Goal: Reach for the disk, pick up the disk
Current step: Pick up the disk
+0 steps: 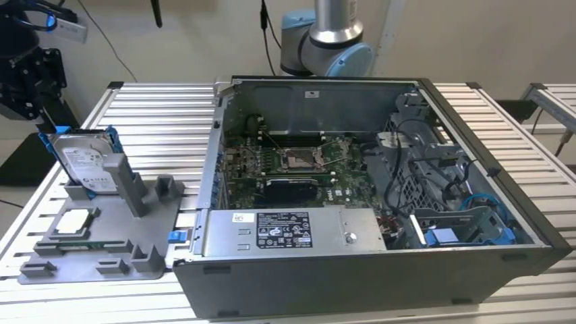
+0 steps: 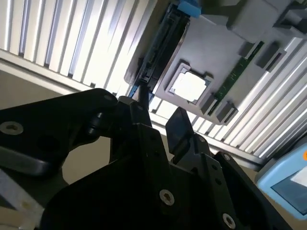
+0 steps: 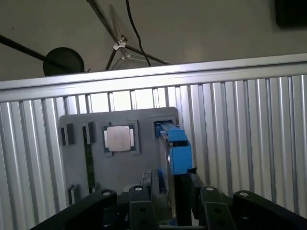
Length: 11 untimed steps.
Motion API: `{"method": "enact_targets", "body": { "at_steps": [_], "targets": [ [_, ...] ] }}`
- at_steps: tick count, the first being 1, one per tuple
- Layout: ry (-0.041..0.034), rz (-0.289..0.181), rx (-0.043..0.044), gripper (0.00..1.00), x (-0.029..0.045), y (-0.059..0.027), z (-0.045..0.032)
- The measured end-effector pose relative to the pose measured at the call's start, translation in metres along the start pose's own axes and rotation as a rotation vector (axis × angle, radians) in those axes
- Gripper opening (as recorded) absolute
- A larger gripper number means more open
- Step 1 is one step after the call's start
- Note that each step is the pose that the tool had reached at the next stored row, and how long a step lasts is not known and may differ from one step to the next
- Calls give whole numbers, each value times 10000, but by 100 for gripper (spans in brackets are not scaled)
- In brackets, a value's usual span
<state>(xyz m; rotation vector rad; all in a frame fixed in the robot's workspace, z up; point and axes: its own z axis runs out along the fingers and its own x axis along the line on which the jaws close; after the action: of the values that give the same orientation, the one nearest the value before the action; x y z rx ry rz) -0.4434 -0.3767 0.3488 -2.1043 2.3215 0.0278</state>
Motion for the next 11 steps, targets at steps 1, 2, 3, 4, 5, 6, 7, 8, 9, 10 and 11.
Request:
{"method": "enact_targets", "body": {
  "at_steps": [1,2,3,4,5,6,7,8,9,10,11],
  "targets": [
    [0,-65,1,0,-11,1,2],
    [0,-91,0,0,-25,2,4],
    [-1,-93,1,0,-34,3,4],
    [0,-93,1,0,-34,3,5],
    [1,-93,0,0,-33,3,4],
    [1,-93,0,0,-33,3,4],
    [1,-95,0,0,-36,3,5],
    [1,-92,1,0,-44,4,10],
    [0,-93,2,0,-51,5,21],
    [1,-93,2,0,-57,6,34],
    [0,-93,2,0,-59,7,47]
  ]
}}
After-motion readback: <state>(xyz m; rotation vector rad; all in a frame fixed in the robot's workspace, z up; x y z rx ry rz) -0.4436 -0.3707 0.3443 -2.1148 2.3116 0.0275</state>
